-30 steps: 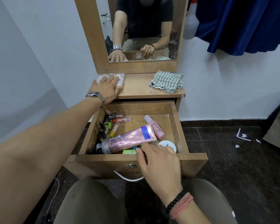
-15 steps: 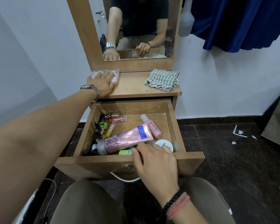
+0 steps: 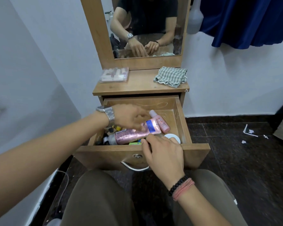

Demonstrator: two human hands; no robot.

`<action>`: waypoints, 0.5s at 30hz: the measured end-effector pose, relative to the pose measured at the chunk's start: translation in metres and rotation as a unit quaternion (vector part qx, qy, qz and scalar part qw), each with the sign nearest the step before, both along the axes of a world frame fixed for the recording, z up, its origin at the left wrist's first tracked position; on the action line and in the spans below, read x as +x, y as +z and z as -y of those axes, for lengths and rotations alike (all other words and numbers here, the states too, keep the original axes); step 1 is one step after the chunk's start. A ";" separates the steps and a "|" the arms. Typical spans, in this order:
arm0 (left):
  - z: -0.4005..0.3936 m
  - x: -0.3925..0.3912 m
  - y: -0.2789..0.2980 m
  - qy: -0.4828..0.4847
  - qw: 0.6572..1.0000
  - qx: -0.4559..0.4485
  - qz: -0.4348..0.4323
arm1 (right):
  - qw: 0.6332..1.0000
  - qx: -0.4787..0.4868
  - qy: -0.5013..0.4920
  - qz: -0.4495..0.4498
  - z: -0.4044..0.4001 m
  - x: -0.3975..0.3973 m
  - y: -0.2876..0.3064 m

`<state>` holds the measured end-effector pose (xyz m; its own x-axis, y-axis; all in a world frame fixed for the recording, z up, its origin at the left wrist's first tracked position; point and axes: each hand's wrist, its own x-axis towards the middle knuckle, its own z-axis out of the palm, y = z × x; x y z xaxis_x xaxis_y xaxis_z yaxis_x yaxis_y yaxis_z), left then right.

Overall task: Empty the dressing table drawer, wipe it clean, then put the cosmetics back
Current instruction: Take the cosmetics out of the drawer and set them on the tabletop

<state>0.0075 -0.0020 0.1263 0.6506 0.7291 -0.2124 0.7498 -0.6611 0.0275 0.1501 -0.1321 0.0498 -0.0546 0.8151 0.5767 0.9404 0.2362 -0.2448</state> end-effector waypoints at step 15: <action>0.032 0.001 -0.033 0.014 0.996 0.086 -0.016 | 1.000 0.010 0.002 -0.001 0.002 0.002 0.000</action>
<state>0.0083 -0.0338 0.0931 0.6249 0.7740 -0.1024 0.7663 -0.6331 -0.1091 0.1518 -0.1338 0.0497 -0.0553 0.8037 0.5924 0.9389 0.2437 -0.2429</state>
